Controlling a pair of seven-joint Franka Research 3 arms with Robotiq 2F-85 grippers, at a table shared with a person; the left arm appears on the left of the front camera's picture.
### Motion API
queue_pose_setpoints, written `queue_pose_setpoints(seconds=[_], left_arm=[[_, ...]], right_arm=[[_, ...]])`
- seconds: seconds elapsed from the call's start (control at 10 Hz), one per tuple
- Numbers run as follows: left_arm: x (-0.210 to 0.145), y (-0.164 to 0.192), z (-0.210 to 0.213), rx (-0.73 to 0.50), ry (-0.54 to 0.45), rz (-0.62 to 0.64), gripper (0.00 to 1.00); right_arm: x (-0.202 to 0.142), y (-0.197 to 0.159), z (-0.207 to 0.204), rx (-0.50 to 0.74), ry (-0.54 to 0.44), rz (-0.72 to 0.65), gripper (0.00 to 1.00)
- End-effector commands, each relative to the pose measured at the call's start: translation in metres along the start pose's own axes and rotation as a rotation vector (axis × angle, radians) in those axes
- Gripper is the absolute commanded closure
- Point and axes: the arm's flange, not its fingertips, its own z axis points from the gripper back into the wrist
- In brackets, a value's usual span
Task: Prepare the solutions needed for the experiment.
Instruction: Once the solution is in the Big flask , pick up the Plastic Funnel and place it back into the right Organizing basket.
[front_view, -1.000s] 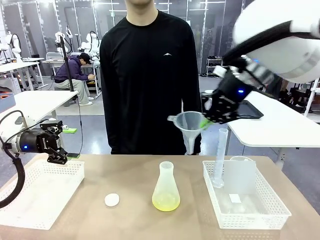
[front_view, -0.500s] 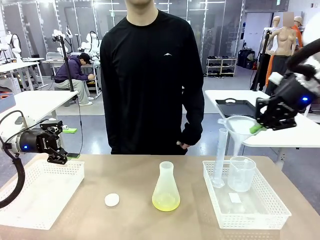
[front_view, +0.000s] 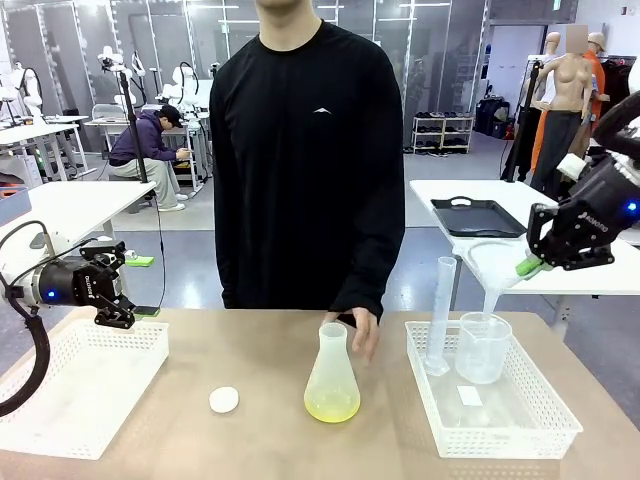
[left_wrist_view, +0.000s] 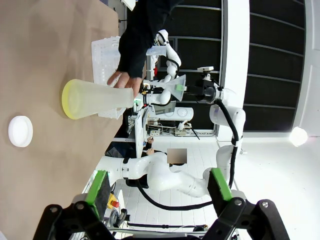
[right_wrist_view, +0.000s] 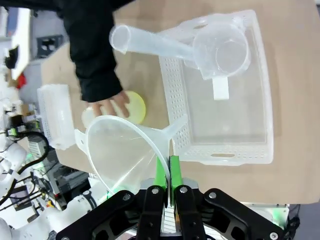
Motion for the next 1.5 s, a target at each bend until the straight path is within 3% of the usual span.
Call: queue_pose_setpoints(seconds=[0.0,0.5,0.6,0.7,0.8,0.9,1.0,1.1,1.4], left_arm=[[0.0,-0.002,0.0,-0.004,-0.002,-0.001,0.0],[0.0,-0.002,0.0,-0.004,-0.002,-0.001,0.0],[0.0,-0.002,0.0,-0.004,-0.002,-0.001,0.0],[0.0,-0.002,0.0,-0.004,-0.002,-0.001,0.0],[0.0,-0.002,0.0,-0.004,-0.002,-0.001,0.0],[0.0,-0.002,0.0,-0.004,-0.002,-0.001,0.0],[0.0,-0.002,0.0,-0.004,-0.002,-0.001,0.0],[0.0,-0.002,0.0,-0.004,-0.002,-0.001,0.0],[0.0,-0.002,0.0,-0.004,-0.002,-0.001,0.0]], right_arm=[[-0.009,-0.014,-0.036,-0.022,0.048,-0.031,1.0],[-0.03,-0.049,-0.094,-0.052,0.164,-0.143,1.0],[-0.027,-0.053,-0.096,-0.075,0.164,-0.167,0.77],[-0.024,-0.053,-0.095,-0.064,0.174,-0.186,0.76],[-0.022,-0.055,-0.095,-0.065,0.165,-0.2,0.57],[-0.02,-0.056,-0.096,-0.07,0.18,-0.206,0.73],[-0.017,-0.058,-0.096,-0.065,0.171,-0.219,0.37],[-0.015,-0.057,-0.1,-0.072,0.19,-0.209,0.53],[-0.024,-0.06,-0.097,-0.061,0.177,-0.182,0.53]])
